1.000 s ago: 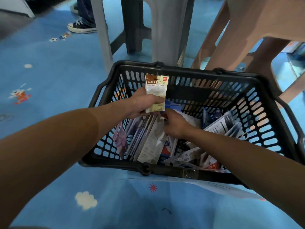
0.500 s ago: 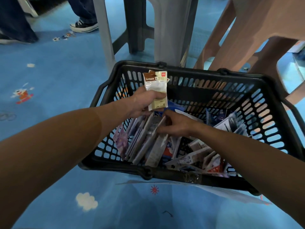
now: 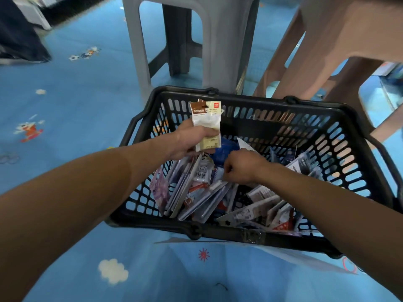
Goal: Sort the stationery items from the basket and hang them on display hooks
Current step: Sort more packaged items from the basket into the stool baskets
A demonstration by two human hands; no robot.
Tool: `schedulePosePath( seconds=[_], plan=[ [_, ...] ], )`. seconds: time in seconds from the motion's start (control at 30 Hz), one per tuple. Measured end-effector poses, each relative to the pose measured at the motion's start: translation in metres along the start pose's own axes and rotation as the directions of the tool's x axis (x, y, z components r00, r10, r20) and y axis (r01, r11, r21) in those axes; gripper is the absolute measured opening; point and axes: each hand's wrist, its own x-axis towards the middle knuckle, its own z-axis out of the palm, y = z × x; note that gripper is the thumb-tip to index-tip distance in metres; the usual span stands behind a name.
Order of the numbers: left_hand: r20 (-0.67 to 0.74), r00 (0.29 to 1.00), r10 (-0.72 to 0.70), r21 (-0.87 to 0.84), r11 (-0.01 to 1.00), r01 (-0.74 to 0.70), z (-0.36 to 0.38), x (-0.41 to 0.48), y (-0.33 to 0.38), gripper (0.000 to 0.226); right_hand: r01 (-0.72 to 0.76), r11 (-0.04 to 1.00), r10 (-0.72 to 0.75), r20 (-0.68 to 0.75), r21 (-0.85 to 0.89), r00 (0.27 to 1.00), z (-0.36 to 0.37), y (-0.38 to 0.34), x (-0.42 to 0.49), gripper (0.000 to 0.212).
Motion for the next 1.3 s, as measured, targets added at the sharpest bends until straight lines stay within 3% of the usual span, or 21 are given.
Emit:
schedulePosePath(
  seconds=[0.1, 0.2, 0.3, 0.67, 0.8, 0.97, 1.1, 1.2, 1.3],
  plan=[
    [-0.022, 1.0, 0.01, 0.013, 1.0, -0.01, -0.003, -0.001, 0.0, 0.039, 0.021, 0.986, -0.01, 0.071, -0.165, 0.997, 0.018, -0.01, 0.006, 0.03],
    [-0.077, 0.996, 0.038, 0.088, 0.996, -0.031, -0.009, 0.001, -0.003, 0.048, 0.06, 0.987, -0.038, 0.15, -0.146, 0.988, 0.017, -0.006, 0.019, 0.056],
    [-0.141, 0.987, 0.073, 0.087, 0.994, -0.061, -0.007, 0.007, -0.002, 0.049, 0.077, 0.987, -0.045, 0.215, -0.142, 0.976, 0.015, -0.001, 0.034, 0.067],
    [-0.192, 0.981, 0.039, 0.114, 0.993, -0.017, -0.011, 0.018, -0.007, 0.048, 0.084, 0.995, -0.066, 0.267, -0.056, 0.961, 0.017, -0.001, 0.059, 0.058],
    [-0.182, 0.983, 0.038, 0.119, 0.993, -0.016, -0.012, 0.018, -0.007, 0.047, 0.026, 0.996, -0.041, 0.194, 0.081, 0.98, 0.01, 0.005, 0.05, 0.056],
    [-0.138, 0.99, 0.04, 0.129, 0.991, -0.022, -0.013, 0.011, -0.004, 0.049, -0.051, 0.938, 0.065, -0.031, 0.344, 0.997, -0.012, 0.021, 0.027, 0.033],
    [-0.093, 0.996, -0.014, 0.101, 0.995, 0.023, -0.01, 0.0, 0.0, 0.045, -0.011, 0.856, 0.137, -0.205, 0.517, 0.969, -0.032, 0.018, 0.006, 0.036],
    [-0.041, 0.999, -0.026, 0.079, 0.996, 0.03, -0.01, -0.008, 0.002, 0.047, 0.062, 0.9, 0.104, -0.351, 0.432, 0.931, -0.05, 0.011, -0.012, 0.043],
    [0.005, 1.0, -0.007, 0.083, 0.997, 0.007, -0.01, -0.015, 0.005, 0.049, 0.119, 0.951, 0.028, -0.462, 0.285, 0.886, -0.062, 0.007, -0.028, 0.036]
  ],
)
